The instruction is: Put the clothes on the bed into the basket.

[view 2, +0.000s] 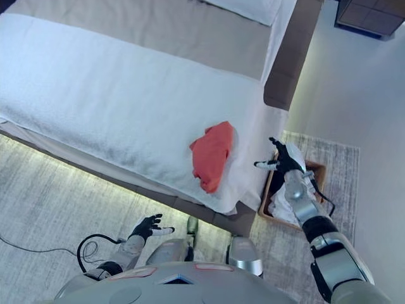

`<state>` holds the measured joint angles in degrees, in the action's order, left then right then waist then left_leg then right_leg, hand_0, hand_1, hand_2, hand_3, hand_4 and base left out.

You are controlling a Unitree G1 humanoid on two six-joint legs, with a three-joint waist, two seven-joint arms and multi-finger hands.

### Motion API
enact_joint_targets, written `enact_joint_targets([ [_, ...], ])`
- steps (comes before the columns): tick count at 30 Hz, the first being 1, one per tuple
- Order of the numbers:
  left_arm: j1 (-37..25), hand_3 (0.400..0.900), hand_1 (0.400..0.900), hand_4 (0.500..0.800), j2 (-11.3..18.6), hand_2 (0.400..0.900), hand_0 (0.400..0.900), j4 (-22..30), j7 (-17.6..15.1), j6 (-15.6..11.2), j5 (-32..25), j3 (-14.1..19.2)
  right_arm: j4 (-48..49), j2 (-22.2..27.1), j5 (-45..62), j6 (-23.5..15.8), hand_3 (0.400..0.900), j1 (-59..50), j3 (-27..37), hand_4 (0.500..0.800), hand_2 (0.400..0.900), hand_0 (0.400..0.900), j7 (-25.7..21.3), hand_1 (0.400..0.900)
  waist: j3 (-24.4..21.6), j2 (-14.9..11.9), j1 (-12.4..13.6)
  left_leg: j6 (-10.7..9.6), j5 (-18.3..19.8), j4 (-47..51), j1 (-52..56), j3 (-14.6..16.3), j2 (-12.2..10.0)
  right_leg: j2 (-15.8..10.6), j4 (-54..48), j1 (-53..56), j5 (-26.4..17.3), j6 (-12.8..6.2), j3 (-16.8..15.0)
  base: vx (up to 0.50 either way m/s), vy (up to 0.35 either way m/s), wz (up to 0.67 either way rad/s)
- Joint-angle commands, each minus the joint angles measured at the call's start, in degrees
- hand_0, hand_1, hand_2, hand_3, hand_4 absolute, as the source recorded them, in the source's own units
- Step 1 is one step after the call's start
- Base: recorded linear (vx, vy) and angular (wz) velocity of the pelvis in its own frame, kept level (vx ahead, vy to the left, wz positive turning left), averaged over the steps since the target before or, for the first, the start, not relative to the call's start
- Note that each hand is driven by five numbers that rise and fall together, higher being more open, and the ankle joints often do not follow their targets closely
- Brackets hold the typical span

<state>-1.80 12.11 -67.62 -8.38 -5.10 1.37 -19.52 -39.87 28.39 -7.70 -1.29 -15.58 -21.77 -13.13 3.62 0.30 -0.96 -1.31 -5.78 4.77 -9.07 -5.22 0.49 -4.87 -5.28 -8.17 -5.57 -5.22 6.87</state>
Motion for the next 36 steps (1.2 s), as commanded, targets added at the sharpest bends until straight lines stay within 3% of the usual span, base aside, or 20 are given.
enact_joint_targets([
  [1, -5.2, 0.9, 0.9, 0.8, 1.2, 0.9, 0.9, -3.2, -2.9, -1.0, -0.6, -0.8, 3.2, 0.4, -3.2, -1.7, 0.9, -9.3, -1.0, 0.8, 0.9, 0.9, -3.2, 0.9, 1.8, -2.0, 2.2, -0.8, 3.5, 0.2, -0.2, -0.8, -1.3, -1.3, 0.3, -1.4, 0.8, -0.87, -2.1, -0.07, 0.005, -0.01],
  [17, -11.0, 0.9, 0.9, 0.8, 3.7, 0.9, 0.9, -3.3, -5.0, -0.9, -3.1, -2.2, -2.2, -4.2, 4.4, -1.9, 0.9, -24.4, -10.1, 0.8, 0.9, 0.9, -0.1, 0.9, 9.3, -5.7, 4.1, 0.1, 2.0, -1.5, -6.9, -0.7, -0.3, -2.2, 0.6, -7.5, -2.6, -0.77, -3.6, -0.07, 0.029, -0.02],
  [36, -16.4, 0.9, 0.9, 0.8, 7.2, 0.9, 0.9, -5.1, -5.2, 0.0, -4.3, -4.8, -24.3, -11.3, 14.8, -0.3, 0.9, -38.6, -13.8, 0.8, 0.9, 0.9, 2.5, 0.9, 14.7, -6.9, 7.9, 0.4, 1.5, -5.1, -13.2, -2.3, 1.4, -3.4, 0.8, -11.3, -4.3, -0.83, -2.0, -0.03, 0.015, 0.06],
])
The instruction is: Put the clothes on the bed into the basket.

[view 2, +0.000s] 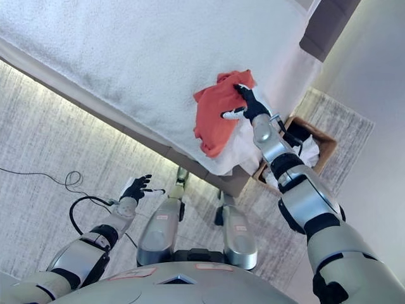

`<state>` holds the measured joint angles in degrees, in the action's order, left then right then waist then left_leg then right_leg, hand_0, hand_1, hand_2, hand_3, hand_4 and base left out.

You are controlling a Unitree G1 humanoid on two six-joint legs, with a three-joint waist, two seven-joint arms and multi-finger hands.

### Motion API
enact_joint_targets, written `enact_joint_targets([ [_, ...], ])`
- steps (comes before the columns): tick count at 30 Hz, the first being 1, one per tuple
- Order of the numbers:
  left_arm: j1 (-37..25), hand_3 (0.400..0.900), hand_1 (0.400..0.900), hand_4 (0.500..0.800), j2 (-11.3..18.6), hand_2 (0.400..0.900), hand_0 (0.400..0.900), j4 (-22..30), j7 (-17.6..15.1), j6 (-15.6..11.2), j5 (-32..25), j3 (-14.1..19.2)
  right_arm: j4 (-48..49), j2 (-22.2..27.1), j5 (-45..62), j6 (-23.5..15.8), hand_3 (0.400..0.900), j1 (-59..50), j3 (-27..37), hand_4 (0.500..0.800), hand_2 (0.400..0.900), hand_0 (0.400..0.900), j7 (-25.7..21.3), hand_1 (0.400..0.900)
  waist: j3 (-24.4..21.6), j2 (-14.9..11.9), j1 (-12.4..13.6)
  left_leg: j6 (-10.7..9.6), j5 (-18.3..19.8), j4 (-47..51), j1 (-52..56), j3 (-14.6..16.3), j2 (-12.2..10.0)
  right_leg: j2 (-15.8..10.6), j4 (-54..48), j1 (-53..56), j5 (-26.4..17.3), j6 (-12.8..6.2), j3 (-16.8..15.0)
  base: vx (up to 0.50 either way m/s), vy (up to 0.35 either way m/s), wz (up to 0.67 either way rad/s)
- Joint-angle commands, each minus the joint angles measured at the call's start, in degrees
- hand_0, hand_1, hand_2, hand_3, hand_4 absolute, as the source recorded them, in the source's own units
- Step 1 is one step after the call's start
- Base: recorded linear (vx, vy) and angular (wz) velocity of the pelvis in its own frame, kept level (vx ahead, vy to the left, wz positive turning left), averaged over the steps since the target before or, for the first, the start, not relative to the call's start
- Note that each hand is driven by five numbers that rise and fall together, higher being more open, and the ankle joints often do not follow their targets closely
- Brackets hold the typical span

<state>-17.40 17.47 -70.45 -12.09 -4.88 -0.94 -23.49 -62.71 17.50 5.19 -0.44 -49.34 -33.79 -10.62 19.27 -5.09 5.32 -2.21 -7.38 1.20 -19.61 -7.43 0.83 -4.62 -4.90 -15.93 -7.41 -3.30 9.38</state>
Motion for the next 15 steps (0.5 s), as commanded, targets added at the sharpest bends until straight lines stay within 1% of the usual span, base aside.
enact_joint_targets([
  [1, -0.8, 0.9, 0.9, 0.8, 1.9, 0.9, 0.9, -2.2, -1.5, -0.2, -2.0, -0.8, -1.5, -0.4, 2.0, -1.1, 0.9, -4.9, -1.8, 0.8, 0.9, 0.9, 0.0, 0.9, -0.9, -1.5, 1.6, 1.3, 3.1, -1.5, -2.7, -0.1, 1.0, -3.7, 0.4, -3.5, -2.5, -2.75, -4.5, -0.02, -0.008, 0.09],
  [2, -1.5, 0.9, 0.9, 0.8, 1.9, 0.9, 0.9, -1.9, -1.6, -0.2, -2.0, -1.5, -3.4, -1.6, 2.2, -0.8, 0.9, -6.3, -2.5, 0.8, 0.9, 0.9, 0.4, 0.9, -0.3, -1.4, 2.1, 1.2, 2.9, -1.5, -3.1, -0.3, 1.1, -3.7, 0.5, -3.9, -2.6, -2.75, -4.3, -0.02, -0.004, 0.07],
  [4, -2.0, 0.9, 0.9, 0.8, 1.7, 0.9, 0.9, -1.9, -1.6, -0.2, -1.9, -2.1, -5.3, -2.5, 2.6, -0.7, 0.9, -7.3, -2.8, 0.8, 0.9, 0.9, 0.6, 0.9, 0.1, -1.3, 2.5, 1.2, 2.8, -1.5, -3.3, -0.3, 1.1, -3.7, 0.4, -4.1, -2.7, -2.76, -4.2, -0.01, -0.004, 0.05],
  [5, -2.0, 0.9, 0.9, 0.8, 1.7, 0.9, 0.9, -1.9, -1.6, -0.2, -1.9, -2.1, -5.3, -2.5, 2.6, -0.7, 0.747, -7.3, -2.8, 0.708, 0.747, 0.747, 0.6, 0.747, 0.1, -1.3, 2.5, 1.2, 2.8, -1.5, -3.3, -0.4, 1.1, -3.7, 0.4, -4.1, -2.7, -2.76, -4.2, 0.0, -0.01, 0.07],
  [6, -2.4, 0.9, 0.9, 0.8, 1.5, 0.9, 0.9, -1.7, -1.7, -0.2, -2.0, -2.6, -6.4, -3.5, 3.5, -0.5, 0.4, -7.7, -2.5, 0.5, 0.4, 0.4, 0.5, 0.4, 0.4, -1.3, 2.7, 1.1, 2.7, -1.7, -3.6, -0.5, 1.2, -3.7, 0.3, -4.1, -2.7, -2.78, -4.0, 0.0, -0.007, 0.05],
  [10, -2.5, 0.9, 0.9, 0.8, 0.9, 0.9, 0.9, -1.6, -1.8, -0.3, -2.2, -3.0, -6.5, -4.1, 4.6, -0.8, 0.4, -6.6, -2.2, 0.5, 0.4, 0.4, 0.8, 0.4, 0.5, -1.3, 2.9, 1.2, 2.8, -2.0, -3.9, -0.8, 1.4, -3.7, 0.4, -4.2, -2.6, -2.79, -3.9, 0.0, -0.002, 0.04],
  [15, -3.2, 0.9, 0.9, 0.8, 0.8, 0.9, 0.9, -1.7, -2.1, -0.2, -2.7, -3.2, -5.9, -4.0, 5.4, -1.0, 0.4, -5.9, -2.0, 0.5, 0.4, 0.4, 0.6, 0.4, 0.6, -1.4, 3.0, 1.2, 2.7, -1.8, -3.9, -1.1, 1.5, -3.7, 0.2, -4.0, -2.6, -2.78, -3.7, 0.01, -0.014, 0.06],
])
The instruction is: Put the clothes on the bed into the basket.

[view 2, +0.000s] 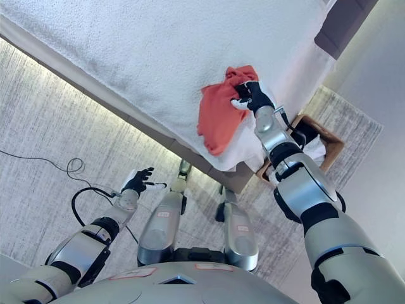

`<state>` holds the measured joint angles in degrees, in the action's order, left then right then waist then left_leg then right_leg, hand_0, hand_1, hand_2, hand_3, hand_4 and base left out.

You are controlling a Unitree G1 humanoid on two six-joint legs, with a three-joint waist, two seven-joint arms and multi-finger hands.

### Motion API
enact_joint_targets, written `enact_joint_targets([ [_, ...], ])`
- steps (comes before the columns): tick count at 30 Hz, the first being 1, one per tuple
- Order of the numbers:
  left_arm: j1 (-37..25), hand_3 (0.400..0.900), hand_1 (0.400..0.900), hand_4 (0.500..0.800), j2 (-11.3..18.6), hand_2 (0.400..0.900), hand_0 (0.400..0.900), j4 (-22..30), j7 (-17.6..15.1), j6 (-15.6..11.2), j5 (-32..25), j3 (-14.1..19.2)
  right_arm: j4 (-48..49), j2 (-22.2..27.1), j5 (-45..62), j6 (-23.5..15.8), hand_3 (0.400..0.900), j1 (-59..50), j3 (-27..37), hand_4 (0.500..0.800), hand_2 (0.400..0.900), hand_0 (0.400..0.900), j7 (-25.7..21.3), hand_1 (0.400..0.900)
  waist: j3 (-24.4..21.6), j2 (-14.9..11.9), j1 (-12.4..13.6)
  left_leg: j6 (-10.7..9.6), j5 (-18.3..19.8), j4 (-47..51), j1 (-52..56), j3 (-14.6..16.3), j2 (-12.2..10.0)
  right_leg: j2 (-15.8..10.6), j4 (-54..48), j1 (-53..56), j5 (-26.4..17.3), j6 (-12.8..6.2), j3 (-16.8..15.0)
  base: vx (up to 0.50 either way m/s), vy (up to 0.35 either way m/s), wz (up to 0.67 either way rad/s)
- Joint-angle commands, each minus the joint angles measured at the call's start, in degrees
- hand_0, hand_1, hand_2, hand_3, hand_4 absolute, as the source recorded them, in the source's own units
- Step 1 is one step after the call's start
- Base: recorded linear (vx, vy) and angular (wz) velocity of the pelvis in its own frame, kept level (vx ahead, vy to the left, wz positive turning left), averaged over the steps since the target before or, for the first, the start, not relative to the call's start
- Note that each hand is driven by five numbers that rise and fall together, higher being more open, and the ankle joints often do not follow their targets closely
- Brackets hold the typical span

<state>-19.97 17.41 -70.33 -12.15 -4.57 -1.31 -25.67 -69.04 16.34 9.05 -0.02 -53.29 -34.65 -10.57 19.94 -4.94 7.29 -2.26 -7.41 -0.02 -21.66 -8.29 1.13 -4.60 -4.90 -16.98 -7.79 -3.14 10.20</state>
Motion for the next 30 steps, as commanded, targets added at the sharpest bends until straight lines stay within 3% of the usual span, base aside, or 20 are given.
enact_joint_targets([
  [1, -0.8, 0.9, 0.9, 0.8, 0.9, 0.9, 0.9, -2.0, -2.2, -0.4, -2.3, -0.9, 0.8, -2.7, 1.7, -1.5, 0.4, -1.8, -1.0, 0.5, 0.4, 0.4, 0.4, 0.4, 0.0, -1.6, 1.0, 1.2, 2.6, -0.4, -1.8, -0.4, 1.1, -3.7, 0.2, -2.9, -2.3, -2.94, -4.4, 0.0, 0.0, 0.0],
  [19, 2.1, 0.9, 0.9, 0.8, 0.1, 0.9, 0.9, -2.5, -2.0, -0.7, -2.0, 1.3, 10.7, 1.8, 3.4, -3.8, 0.4, 7.0, 4.0, 0.5, 0.4, 0.4, -1.4, 0.4, -2.1, -2.0, -1.4, 1.7, 3.8, 0.1, 0.7, 0.8, 0.9, -3.9, 0.7, -1.5, -1.4, -3.19, -5.1, 0.01, 0.001, -0.04],
  [25, 5.5, 0.9, 0.9, 0.8, -0.3, 0.9, 0.9, -1.4, -1.1, -0.7, -1.5, 4.4, 22.5, 5.7, 3.0, -5.3, 0.4, 18.2, 10.0, 0.5, 0.4, 0.4, -1.7, 0.4, -5.5, -2.2, -3.4, 2.0, 4.9, 1.4, 4.4, 2.1, 0.7, -3.8, 1.5, 0.5, -0.5, -3.47, -5.7, 0.06, 0.011, -0.16],
  [30, 9.3, 0.9, 0.9, 0.8, 0.1, 0.9, 0.9, -1.1, 0.3, -0.7, -0.5, 8.1, 28.6, 10.8, 2.3, -6.5, 0.4, 31.6, 20.9, 0.5, 0.4, 0.4, -2.5, 0.4, -10.6, -1.9, -5.7, 2.0, 5.6, 4.0, 9.6, 3.1, 0.5, -3.5, 1.2, 4.1, 0.9, -4.03, -6.1, 0.1, 0.003, -0.12],
])
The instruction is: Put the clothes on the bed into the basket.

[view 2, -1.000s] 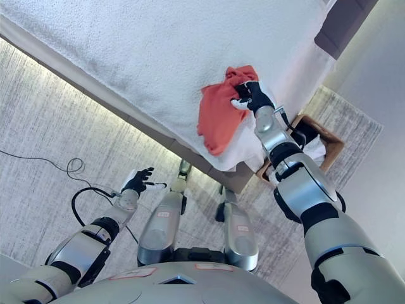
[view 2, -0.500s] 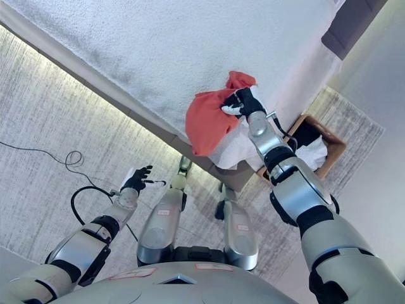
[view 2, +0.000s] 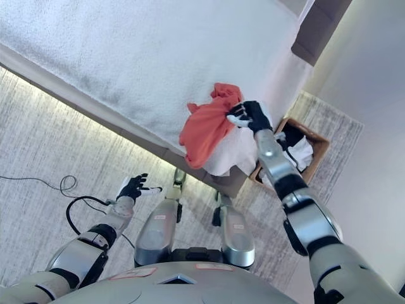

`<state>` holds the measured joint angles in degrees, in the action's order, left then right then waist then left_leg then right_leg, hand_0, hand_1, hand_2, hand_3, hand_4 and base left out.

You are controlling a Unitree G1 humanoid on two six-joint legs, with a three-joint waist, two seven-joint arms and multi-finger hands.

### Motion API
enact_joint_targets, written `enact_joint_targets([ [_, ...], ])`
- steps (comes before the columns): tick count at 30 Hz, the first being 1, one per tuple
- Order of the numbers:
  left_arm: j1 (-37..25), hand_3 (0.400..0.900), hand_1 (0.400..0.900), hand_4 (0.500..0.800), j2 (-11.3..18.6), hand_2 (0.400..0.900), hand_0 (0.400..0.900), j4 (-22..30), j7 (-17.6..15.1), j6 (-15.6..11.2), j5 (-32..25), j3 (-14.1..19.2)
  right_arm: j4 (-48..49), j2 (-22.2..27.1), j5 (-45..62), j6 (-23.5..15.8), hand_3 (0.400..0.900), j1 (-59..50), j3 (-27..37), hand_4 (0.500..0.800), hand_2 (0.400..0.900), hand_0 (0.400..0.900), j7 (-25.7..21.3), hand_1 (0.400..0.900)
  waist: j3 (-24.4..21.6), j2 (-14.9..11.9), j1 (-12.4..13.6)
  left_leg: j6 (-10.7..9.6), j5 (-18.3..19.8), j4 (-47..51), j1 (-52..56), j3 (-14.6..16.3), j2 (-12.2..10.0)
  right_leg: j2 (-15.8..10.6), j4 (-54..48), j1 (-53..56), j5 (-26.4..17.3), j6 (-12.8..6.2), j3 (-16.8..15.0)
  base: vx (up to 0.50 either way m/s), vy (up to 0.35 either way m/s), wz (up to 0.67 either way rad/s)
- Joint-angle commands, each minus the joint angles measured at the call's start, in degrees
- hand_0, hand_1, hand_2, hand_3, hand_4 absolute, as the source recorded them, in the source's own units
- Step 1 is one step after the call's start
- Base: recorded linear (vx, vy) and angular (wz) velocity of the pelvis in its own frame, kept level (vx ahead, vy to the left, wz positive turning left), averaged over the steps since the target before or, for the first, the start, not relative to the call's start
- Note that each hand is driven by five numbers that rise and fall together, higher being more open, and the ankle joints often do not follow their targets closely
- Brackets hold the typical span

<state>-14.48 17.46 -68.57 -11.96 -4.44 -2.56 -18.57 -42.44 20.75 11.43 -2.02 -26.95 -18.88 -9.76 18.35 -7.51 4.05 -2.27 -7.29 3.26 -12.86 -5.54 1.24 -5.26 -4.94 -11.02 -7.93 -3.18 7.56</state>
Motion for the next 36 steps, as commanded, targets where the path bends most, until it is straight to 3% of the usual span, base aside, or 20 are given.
enact_joint_targets([
  [1, 4.5, 0.9, 0.9, 0.8, 0.3, 0.9, 0.9, -2.9, 0.4, -0.8, 0.9, 1.6, 2.2, 7.6, 0.0, -4.6, 0.4, 6.8, 7.1, 0.5, 0.4, 0.4, -3.4, 0.4, -9.8, 0.7, -2.8, 2.0, 5.5, 1.1, 1.7, 0.5, 0.3, -2.8, 1.3, -1.3, 1.3, -4.07, -3.4, 0.06, -0.005, -0.08],
  [11, 9.0, 0.9, 0.9, 0.8, 1.3, 0.9, 0.9, -4.1, 2.5, -0.6, 0.9, 5.7, -3.3, 12.3, 5.5, -5.1, 0.4, 15.1, 22.9, 0.5, 0.4, 0.4, -5.6, 0.4, -16.0, 1.8, -4.4, 1.5, 6.9, 1.7, 5.8, 1.8, -0.5, -2.4, 0.7, 2.4, 2.5, -4.31, -3.3, 0.07, -0.019, -0.09],
  [28, 12.0, 0.9, 0.9, 0.8, -0.6, 0.9, 0.9, -4.5, 3.1, 0.8, 0.6, 7.2, 0.9, 11.4, 4.3, -2.0, 0.4, 19.8, 29.0, 0.5, 0.4, 0.4, -8.8, 0.4, -20.1, 4.5, -5.0, 1.0, 7.7, 1.7, 8.3, 1.3, -1.3, -1.8, 0.3, 5.8, 3.7, -3.9, -2.3, 0.05, -0.019, 0.0],
  [36, 12.7, 0.9, 0.9, 0.8, -1.1, 0.9, 0.9, -5.5, 3.8, 1.3, 0.6, 6.4, -6.7, 12.9, 9.0, -1.8, 0.4, 17.4, 30.2, 0.5, 0.4, 0.4, -9.0, 0.4, -21.3, 5.4, -4.8, 0.7, 7.9, 1.7, 8.8, 1.1, -1.2, -1.7, 0.0, 6.9, 4.0, -3.75, -2.0, 0.01, -0.007, 0.0],
])
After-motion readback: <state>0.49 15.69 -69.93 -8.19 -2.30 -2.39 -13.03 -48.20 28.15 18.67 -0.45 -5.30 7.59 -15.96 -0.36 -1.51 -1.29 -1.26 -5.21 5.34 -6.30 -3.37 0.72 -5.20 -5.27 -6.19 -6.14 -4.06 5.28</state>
